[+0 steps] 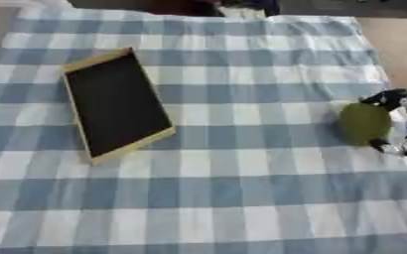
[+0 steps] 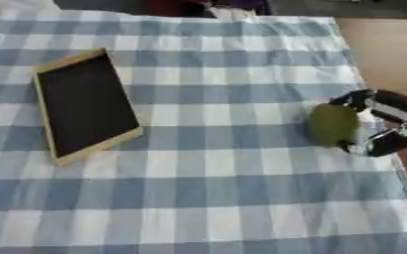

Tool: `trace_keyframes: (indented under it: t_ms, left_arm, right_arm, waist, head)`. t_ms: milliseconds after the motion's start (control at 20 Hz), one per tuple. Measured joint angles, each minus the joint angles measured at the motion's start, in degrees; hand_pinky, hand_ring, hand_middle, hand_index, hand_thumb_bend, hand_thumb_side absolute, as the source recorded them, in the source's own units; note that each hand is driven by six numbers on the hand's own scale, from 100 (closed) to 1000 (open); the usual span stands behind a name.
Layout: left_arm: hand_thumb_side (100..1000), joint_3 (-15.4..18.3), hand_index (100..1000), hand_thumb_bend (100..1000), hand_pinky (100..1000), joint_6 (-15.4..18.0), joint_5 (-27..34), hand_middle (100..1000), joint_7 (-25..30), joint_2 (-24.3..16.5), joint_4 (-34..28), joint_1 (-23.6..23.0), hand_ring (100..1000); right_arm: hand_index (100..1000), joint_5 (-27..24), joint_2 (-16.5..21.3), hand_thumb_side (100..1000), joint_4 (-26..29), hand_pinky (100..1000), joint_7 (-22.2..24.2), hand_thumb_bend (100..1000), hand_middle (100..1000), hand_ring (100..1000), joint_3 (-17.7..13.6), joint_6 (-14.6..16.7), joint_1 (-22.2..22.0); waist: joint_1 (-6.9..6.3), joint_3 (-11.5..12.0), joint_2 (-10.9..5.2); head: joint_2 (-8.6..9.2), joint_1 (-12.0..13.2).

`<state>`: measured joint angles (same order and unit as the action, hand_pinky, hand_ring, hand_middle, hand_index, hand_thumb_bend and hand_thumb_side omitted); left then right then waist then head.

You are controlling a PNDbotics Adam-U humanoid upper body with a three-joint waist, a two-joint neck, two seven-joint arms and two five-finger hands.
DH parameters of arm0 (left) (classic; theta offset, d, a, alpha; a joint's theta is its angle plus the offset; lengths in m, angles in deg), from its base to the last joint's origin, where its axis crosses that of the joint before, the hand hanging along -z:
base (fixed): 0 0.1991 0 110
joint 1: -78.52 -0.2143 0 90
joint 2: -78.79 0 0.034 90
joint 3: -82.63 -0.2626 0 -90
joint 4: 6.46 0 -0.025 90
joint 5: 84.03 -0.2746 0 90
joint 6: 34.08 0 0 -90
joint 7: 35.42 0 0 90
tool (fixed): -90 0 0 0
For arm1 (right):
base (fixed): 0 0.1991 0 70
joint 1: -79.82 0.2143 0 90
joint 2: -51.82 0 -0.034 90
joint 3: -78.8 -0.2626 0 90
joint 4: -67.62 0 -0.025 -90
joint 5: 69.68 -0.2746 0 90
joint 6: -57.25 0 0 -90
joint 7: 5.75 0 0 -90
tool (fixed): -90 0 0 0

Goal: Pick up objects on the table and place them in the box.

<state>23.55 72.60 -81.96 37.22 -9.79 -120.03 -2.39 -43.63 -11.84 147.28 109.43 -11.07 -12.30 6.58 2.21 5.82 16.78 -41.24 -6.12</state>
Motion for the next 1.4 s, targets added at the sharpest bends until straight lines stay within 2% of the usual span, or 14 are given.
trace_keyframes:
  t_ms: [100,150,400,600,850,1100,1300,1400]
  left_arm:
    - [498,0.00,846,100,671,-0.03,0.00,725,0.04,0.02,0.00,0.01,506]
    - [498,0.00,846,100,670,-0.05,0.00,725,0.08,0.02,0.00,0.01,506]
    - [499,0.00,845,100,670,-0.04,0.01,725,0.13,0.03,0.00,0.01,507]
    - [499,0.00,845,100,670,-0.04,0.01,725,0.13,0.03,0.00,0.03,507]
    - [500,0.01,845,100,670,-0.04,0.01,725,0.13,0.03,0.00,0.04,508]
    - [499,-0.01,845,100,670,-0.07,0.01,725,0.17,0.03,0.00,0.04,508]
    - [500,-0.06,845,100,670,-0.23,0.11,725,0.40,0.03,0.00,0.07,509]
    - [500,-0.25,845,100,670,-0.27,0.32,725,0.50,0.03,0.00,0.08,509]
  right_arm:
    - [724,0.15,-0.32,100,0.05,706,-2.57,114,570,645,-0.11,-0.06,0.07]
    - [711,0.30,-0.52,100,0.11,698,-4.24,103,559,631,-0.11,-0.20,0.03]
    - [661,0.51,-0.97,100,1.45,670,-12.05,100,508,582,-0.04,-0.67,-0.95]
    - [639,0.51,-0.95,100,5.14,662,-14.91,100,489,567,-0.16,-0.75,-1.81]
    - [634,1.04,-0.13,100,12.43,663,-17.45,100,491,568,-1.11,-1.15,-1.06]
    - [627,0.66,2.74,100,21.31,655,-16.95,100,491,567,0.08,-1.73,5.30]
    - [626,-0.98,3.20,100,25.62,649,-13.50,100,493,566,4.82,-2.71,14.56]
    - [627,-1.28,1.51,100,26.09,645,-10.77,100,495,565,7.75,-3.42,19.81]
  waist:
    - [0.00,-0.01,0.06]
    - [0.00,-0.02,0.12]
    - [-0.03,-0.07,0.16]
    - [0.02,-0.33,0.16]
    - [0.10,-0.45,0.15]
    - [0.43,-0.17,-0.01]
    - [0.56,0.37,-0.26]
    - [0.67,0.64,-0.39]
  head:
    - [0.00,0.00]
    - [0.00,0.01]
    - [0.00,0.07]
    - [0.00,0.25]
    - [-0.01,0.46]
    - [-0.04,0.17]
    - [-0.06,-0.61]
    - [-0.07,-1.02]
